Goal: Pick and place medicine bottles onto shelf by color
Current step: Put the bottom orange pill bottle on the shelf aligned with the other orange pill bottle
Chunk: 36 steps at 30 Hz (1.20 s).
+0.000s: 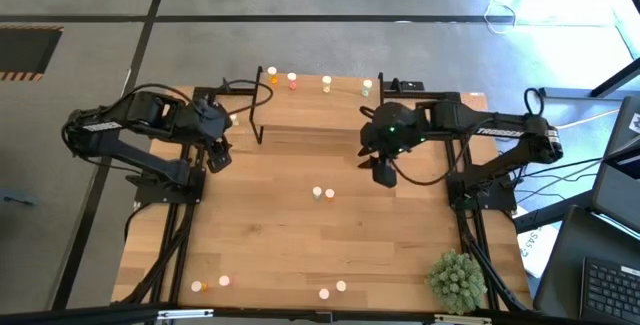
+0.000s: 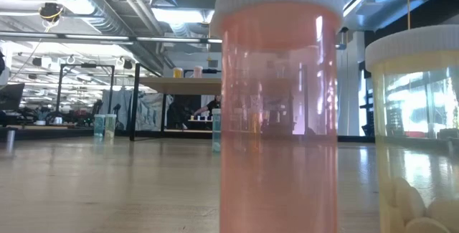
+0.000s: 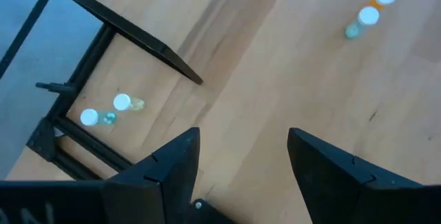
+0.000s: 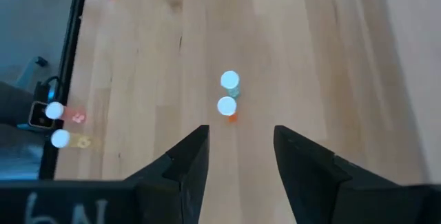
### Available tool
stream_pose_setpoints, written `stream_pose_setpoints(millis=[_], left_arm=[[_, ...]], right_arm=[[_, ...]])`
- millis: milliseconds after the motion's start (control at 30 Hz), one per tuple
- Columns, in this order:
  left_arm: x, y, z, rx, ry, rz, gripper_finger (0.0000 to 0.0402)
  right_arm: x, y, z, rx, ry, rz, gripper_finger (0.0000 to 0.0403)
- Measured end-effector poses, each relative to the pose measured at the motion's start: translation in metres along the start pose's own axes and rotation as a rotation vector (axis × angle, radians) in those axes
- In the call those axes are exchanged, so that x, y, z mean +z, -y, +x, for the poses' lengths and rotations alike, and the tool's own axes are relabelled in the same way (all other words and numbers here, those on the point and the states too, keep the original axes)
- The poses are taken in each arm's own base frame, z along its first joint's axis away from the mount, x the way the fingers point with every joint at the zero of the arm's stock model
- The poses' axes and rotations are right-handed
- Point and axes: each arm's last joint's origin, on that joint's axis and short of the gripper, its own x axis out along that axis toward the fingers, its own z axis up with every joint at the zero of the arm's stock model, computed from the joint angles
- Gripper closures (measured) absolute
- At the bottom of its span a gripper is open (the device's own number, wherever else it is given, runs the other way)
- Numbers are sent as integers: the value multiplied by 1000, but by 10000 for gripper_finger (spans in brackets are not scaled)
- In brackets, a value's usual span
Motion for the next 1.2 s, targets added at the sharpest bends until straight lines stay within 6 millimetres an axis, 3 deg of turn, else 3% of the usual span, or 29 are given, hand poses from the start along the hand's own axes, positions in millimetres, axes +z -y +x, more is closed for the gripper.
stream_pose_setpoints(millis=[233, 600, 800, 1200], left_arm=[[-10, 8, -1, -23, -29, 29, 187], [-31, 9, 15, -30, -40, 39, 187], [-36, 11, 24, -44, -19, 28, 187], [-36, 11, 24, -51, -10, 28, 187]], right_arm=[[4, -4, 20, -2, -25, 137, 237], [4, -1, 53, 30, -117, 155, 237], [3, -1, 79, 77, -177, 126, 237], [-6, -2, 136, 60, -291, 13, 237]])
